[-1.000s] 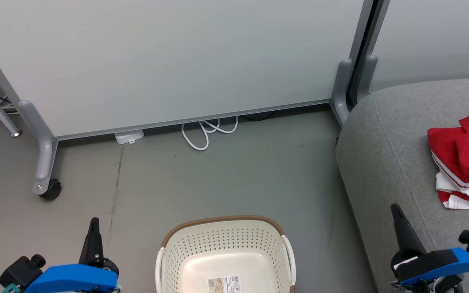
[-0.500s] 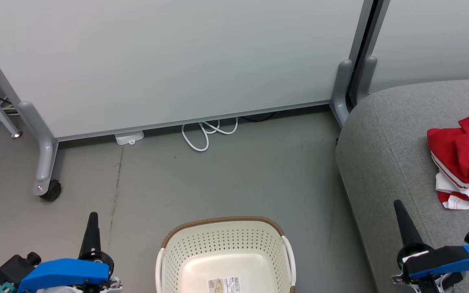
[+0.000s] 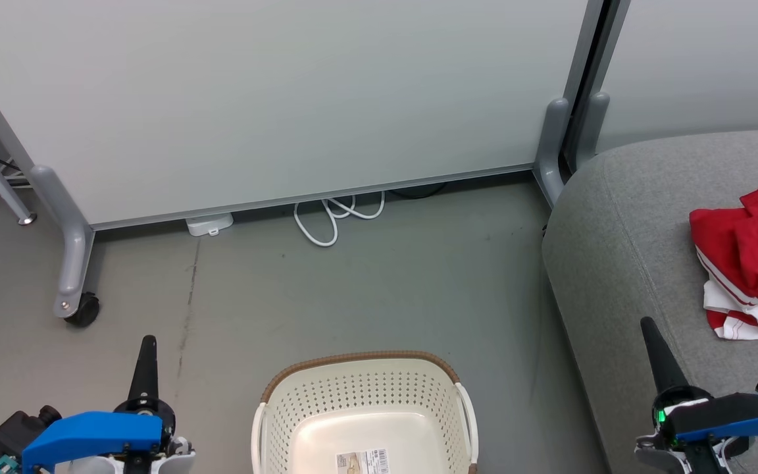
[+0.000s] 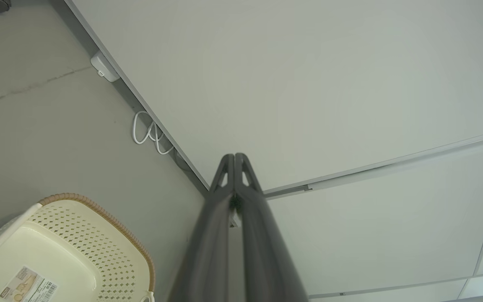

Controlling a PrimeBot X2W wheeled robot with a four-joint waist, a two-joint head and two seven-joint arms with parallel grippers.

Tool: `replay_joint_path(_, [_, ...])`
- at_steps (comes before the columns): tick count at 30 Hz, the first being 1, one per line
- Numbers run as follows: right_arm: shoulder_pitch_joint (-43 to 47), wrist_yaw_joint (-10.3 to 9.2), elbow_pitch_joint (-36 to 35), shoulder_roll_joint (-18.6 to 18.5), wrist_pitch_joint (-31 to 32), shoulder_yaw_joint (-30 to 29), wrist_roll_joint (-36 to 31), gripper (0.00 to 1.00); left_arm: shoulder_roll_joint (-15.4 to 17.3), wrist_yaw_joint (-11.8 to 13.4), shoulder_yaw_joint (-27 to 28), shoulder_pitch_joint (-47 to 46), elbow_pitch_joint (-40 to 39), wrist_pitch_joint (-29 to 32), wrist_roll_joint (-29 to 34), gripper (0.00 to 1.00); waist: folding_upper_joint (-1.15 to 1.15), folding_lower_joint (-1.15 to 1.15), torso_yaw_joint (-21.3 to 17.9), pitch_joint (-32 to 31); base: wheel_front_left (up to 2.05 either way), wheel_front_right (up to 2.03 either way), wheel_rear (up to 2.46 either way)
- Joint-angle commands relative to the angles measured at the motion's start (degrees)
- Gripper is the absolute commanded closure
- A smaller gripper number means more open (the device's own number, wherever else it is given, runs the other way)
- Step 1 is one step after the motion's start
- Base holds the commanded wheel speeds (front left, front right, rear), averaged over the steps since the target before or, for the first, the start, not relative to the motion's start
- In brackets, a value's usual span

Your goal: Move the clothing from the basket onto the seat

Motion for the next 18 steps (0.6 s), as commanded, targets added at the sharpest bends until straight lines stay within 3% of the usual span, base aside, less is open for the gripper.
replay_joint_path(1, [-1.18,0.03,-0.31,0.05,0.27,-0.27,1.52,1.00,0.15,-0.12,0.47,-1.36,-0.70,0.44,-1.05,1.00,0.00,0.00,0.00,-0.02,0.00,0.00,0.00])
replay_joint_path(18, [-1.82,0.04,-0.04,0.21,1.55,-0.90,10.54,1.00,-0.32,-0.15,1.60,-2.24,-1.10,2.64,-8.65,1.00,0.00,0.00,-0.01,-0.27,0.00,0.00,0.00])
